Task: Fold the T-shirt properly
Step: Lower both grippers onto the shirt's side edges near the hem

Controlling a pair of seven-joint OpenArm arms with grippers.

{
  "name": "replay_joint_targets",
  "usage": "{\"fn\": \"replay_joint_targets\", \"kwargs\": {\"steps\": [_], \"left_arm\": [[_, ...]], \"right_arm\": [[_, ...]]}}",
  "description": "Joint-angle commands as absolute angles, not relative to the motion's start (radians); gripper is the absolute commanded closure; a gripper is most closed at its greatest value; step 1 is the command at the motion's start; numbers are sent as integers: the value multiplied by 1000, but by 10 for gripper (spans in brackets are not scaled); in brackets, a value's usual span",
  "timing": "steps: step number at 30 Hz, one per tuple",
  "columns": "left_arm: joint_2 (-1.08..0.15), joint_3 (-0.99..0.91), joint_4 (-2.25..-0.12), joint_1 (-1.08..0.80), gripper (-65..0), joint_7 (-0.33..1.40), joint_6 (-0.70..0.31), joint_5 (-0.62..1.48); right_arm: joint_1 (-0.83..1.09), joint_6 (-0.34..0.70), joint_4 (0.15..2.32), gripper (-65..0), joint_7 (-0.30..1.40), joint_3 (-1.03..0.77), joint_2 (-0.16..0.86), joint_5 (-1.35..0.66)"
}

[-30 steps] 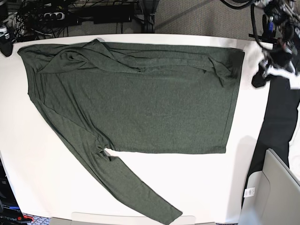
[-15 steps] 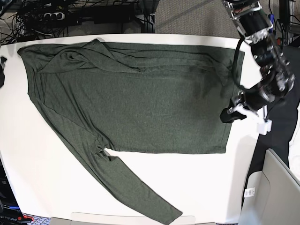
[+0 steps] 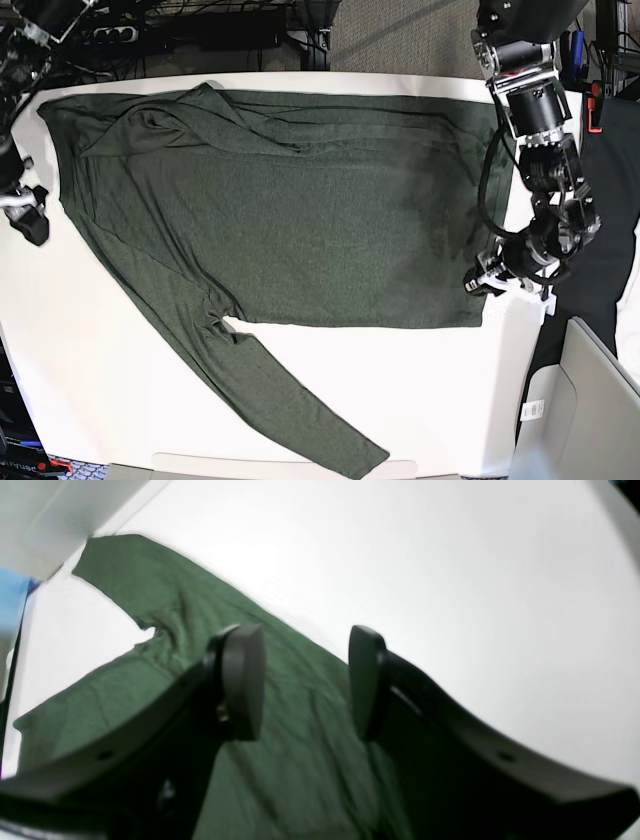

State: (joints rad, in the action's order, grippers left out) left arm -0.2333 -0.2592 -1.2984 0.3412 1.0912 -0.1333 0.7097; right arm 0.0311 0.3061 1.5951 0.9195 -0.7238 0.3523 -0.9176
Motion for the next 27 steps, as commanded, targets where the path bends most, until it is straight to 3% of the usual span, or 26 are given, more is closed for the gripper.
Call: {"fn": "replay_joint_targets", "kwargs": {"steps": [1,6,13,27], "left_arm": [[-248,-255,-1291,366,-136,1058,-136,719],[-255,-240,-1170,409,-141,952,-136,719],[-288,-240,-1047,456,-248,809,-136,719],[-297,-239,-891,476,-250,691,-136,719]], "right_arm": [[5,314,1600,-248,895,-723,377,-918],[-71,315,1538,-248,895,-665,387,-868],[-137,317,1503,-248,895,-621,390,-839],[-150,317,1503,-248,895,-608,386,-840]]}}
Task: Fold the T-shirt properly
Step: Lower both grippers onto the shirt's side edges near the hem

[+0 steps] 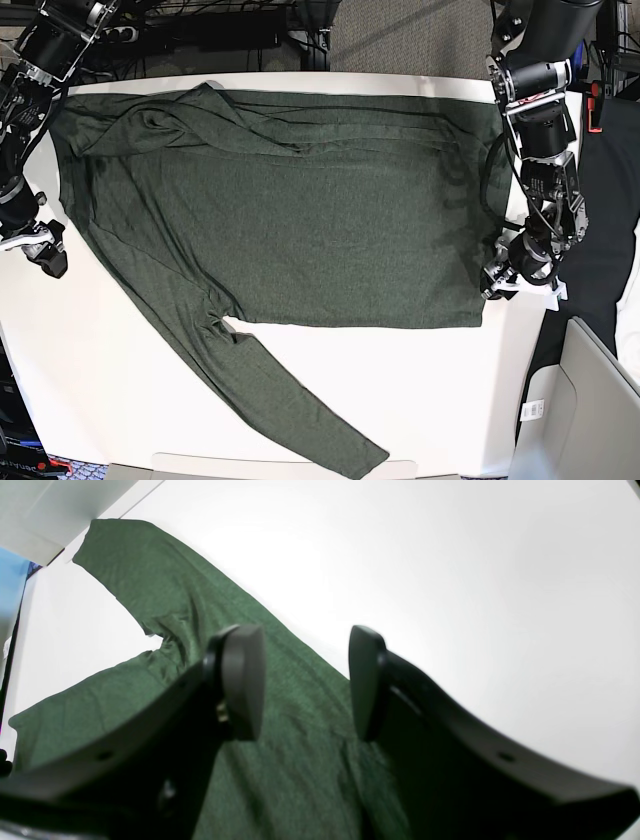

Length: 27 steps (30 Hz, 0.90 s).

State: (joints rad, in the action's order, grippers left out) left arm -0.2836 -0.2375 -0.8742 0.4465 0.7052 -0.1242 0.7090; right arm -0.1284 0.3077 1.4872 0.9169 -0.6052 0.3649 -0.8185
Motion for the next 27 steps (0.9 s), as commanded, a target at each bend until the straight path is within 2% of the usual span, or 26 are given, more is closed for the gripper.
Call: {"fn": "replay_joint_targets", "kwargs": {"steps": [1,6,12,18,20,25,27], "left_arm": [[-295,-239,-891,476,-250,691,-136,719],[-271,-236,-891,450,-250,702,-136,719],[-269,-42,-891,441,-248,693,-136,723],[-259,36,-891,441,-243,677,-136,722],[-260,71,-891,441,-199,648,-137,720],[-282,97,-891,441,-17,619,-134,720],[-285,93,-892,441,0,619,-134,720]], "right_arm": [[-150,317,1503,-248,895,-608,386,-840],[-147,317,1503,-248,895,-608,381,-840],[-147,317,1503,-248,895,-608,372,-840],[-147,317,1503,-248,895,-608,366,-840],[-148,317,1503,-248,895,-608,366,-840],[-153,317,1503,-248,895,-608,366,-837],[-168,317,1492,-248,895,-607,366,-834]]}}
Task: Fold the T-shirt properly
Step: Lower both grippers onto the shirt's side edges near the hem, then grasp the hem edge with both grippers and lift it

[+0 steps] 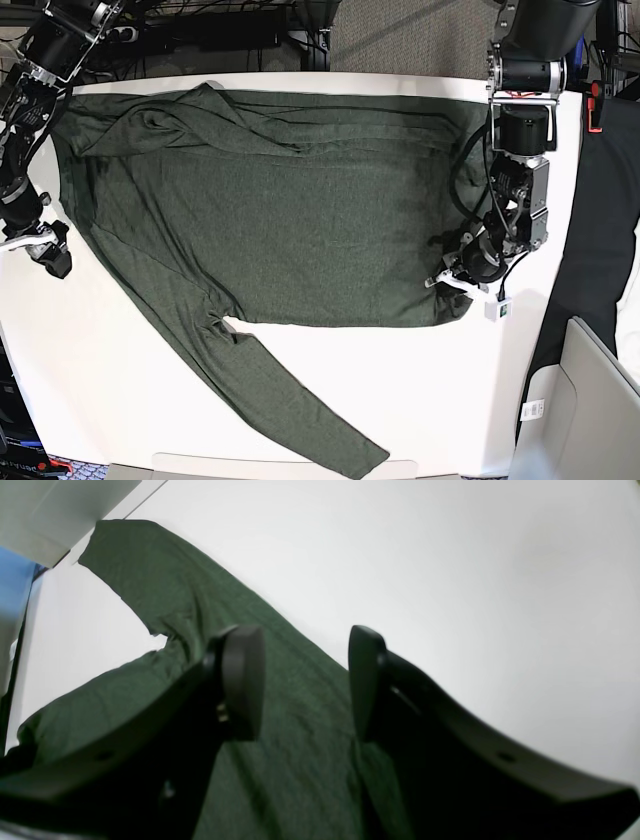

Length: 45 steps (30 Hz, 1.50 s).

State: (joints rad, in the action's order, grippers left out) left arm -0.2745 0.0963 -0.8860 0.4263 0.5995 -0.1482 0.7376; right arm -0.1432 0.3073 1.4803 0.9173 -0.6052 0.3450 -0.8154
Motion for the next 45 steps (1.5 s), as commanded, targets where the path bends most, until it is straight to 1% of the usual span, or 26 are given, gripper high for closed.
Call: {"fn": "replay_joint_targets", "kwargs": {"steps": [1,8,11,17,22,24,28,35,41,45], "left_arm": [[-288,93,-892,441,-3,619,-134,720],[-344,91,-894,441,0,593,-133,720],[-354,91,-895,441,0,590,-133,720],[-355,91,-897,441,0,590,-133,720],[-355,91,-914,441,0,591,-133,720],[-355,96,-944,438,0,596,-133,720],[-355,94,-1000,414,0,598,-133,720],[-355,94,-1026,394,0,598,-133,720],[-355,93,-1026,383,0,598,-133,720],[-355,93,-1026,378,0,598,-133,720]], "right_arm": [[-171,317,1477,-248,895,-607,361,-834],[-248,315,1362,-248,895,-587,360,-832],[-305,312,1314,-248,895,-558,358,-792],[-444,311,1233,-248,894,-460,303,-618],[-570,311,1092,-248,894,-363,259,-409],[-605,314,1053,-248,894,-354,243,-352],[-621,312,1033,-248,852,-349,231,-303],[-619,311,940,-248,776,-348,234,-222],[-615,311,875,-248,766,-348,242,-220],[-588,311,869,-248,763,-348,242,-194]]}}
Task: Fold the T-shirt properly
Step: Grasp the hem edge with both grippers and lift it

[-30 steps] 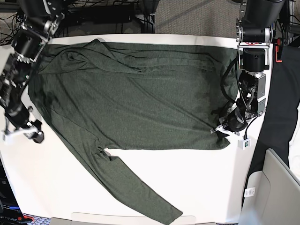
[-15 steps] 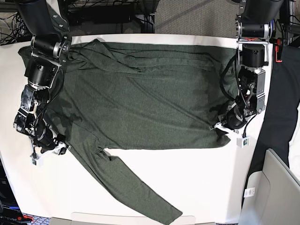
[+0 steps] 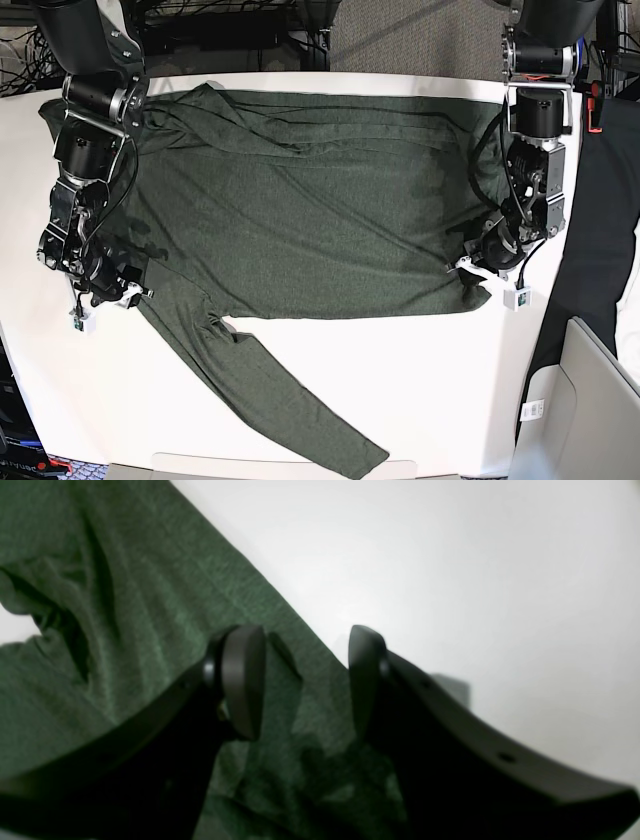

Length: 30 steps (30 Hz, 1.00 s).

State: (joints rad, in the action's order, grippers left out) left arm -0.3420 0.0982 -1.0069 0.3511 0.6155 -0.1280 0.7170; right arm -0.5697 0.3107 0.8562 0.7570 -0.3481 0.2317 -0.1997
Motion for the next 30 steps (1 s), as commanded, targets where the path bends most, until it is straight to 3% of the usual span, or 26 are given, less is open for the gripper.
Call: {"fn": "replay_joint_targets", "kwargs": {"steps": [1,6,10,16,20,23,30], "left_arm": [[-355,93,-1026,378,0,598,-133,720],[-355,91,-1026,378,0,598,-133,720],[-355,91,-1026,378,0,598,-133,720],[-355,91,-1027,378,0,598,-133,720],[-355,91,-1027,378,0,598,-133,720],[-355,91,-1027,378,0,598,-133,720],[-355,91,-1049,375,0,598,-133,720]], "right_arm": [[-587,311,866,-248,763,-348,242,-193],[-558,315,865,-235,771,-348,239,-194],[-542,318,875,-116,816,-349,229,-197],[-542,400,878,-92,865,-357,214,-197],[-521,400,989,-11,889,-357,211,-199],[-498,400,1109,-11,941,-358,214,-223],[-404,401,1245,-11,997,-358,288,-493]]}}
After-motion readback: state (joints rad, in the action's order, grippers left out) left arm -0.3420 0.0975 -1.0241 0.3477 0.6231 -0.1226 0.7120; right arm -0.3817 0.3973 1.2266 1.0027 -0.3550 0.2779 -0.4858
